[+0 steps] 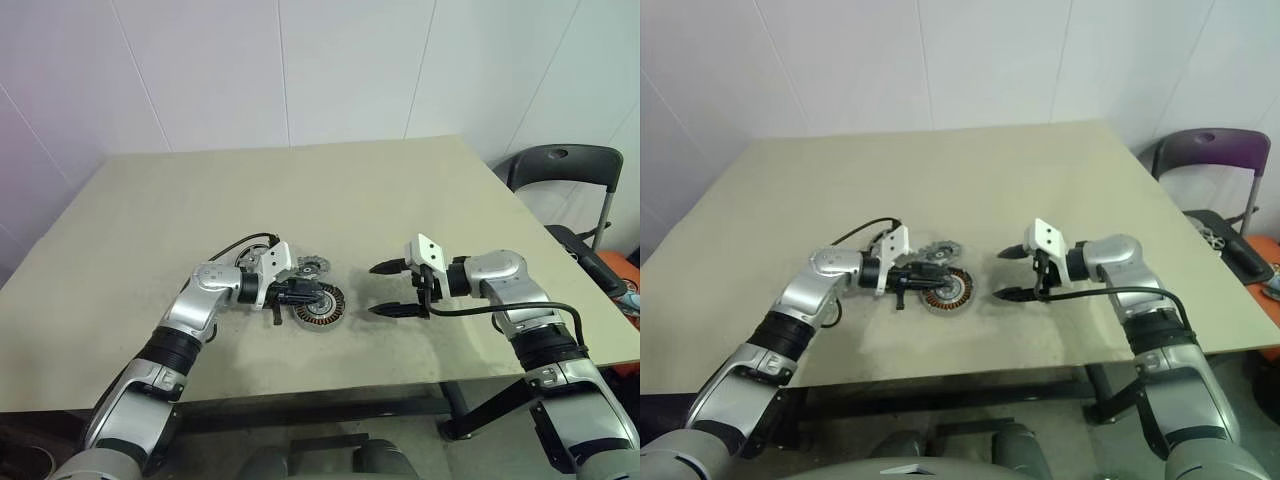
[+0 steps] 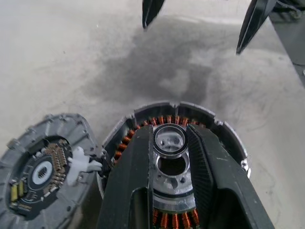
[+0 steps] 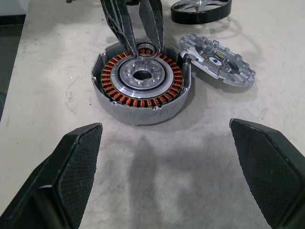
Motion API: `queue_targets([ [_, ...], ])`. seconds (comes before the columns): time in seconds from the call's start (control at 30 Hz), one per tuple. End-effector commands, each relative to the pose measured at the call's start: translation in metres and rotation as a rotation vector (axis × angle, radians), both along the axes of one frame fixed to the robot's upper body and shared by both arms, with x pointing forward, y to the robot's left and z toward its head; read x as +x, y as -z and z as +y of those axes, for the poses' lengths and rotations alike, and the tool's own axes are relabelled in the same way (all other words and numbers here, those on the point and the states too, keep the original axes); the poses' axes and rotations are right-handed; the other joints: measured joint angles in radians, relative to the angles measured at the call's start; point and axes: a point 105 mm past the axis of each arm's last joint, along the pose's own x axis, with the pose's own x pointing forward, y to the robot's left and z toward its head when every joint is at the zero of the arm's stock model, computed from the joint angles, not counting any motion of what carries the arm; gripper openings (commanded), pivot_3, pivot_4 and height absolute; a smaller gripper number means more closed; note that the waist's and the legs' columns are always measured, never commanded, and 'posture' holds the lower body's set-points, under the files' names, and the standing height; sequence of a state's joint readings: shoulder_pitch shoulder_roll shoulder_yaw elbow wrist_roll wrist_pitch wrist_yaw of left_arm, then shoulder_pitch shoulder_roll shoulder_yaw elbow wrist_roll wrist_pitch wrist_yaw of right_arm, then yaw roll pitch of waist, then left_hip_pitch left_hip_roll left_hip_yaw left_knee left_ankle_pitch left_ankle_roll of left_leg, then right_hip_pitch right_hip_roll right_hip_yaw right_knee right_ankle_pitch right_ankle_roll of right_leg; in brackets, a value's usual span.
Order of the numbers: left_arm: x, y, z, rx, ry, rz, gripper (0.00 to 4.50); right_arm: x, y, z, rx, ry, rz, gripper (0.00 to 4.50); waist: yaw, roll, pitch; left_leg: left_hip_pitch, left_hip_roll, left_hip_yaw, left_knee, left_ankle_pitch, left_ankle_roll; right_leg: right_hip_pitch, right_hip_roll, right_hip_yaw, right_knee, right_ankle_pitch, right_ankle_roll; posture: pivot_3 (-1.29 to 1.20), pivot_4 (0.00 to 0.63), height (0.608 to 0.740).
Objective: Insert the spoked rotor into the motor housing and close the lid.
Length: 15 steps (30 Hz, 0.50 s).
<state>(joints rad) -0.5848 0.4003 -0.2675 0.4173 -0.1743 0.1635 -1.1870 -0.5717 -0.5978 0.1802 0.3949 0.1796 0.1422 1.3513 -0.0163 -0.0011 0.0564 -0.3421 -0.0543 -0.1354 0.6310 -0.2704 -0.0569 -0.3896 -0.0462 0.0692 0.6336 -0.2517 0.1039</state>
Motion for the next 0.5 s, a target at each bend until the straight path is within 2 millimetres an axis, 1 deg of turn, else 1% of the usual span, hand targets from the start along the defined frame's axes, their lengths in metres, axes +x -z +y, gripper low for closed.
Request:
queue_targets([
  [0.03,0.0031,-0.0076,-0.0051,0.012,0.032,-0.053,0.68,0.0018,-0.0157,-0.0020,0.024,-0.001,-0.058,4.50,0.000,0.000,0.000,0.000,0.000,0.000,0.000,0.000,0.000,0.000,0.000,0.000,0.000,0.000,0.000,0.00,0.000,0.740],
  [0.37,0.0051,-0.0008,-0.0030,0.021,0.036,-0.039,0.68,0.0011,-0.0157,-0.0009,0.024,-0.004,-0.060,4.50,0.000,0.000,0.000,0.000,0.000,0.000,0.000,0.000,0.000,0.000,0.000,0.000,0.000,0.000,0.000,0.00,0.000,0.740],
  [0.5,0.0081,-0.0023,-0.0043,0.001,0.020,-0.046,0.68,0.0009,-0.0157,-0.0011,0.024,-0.004,-0.061,4.50,0.000,0.000,0.000,0.000,0.000,0.000,0.000,0.000,0.000,0.000,0.000,0.000,0.000,0.000,0.000,0.00,0.000,0.740],
])
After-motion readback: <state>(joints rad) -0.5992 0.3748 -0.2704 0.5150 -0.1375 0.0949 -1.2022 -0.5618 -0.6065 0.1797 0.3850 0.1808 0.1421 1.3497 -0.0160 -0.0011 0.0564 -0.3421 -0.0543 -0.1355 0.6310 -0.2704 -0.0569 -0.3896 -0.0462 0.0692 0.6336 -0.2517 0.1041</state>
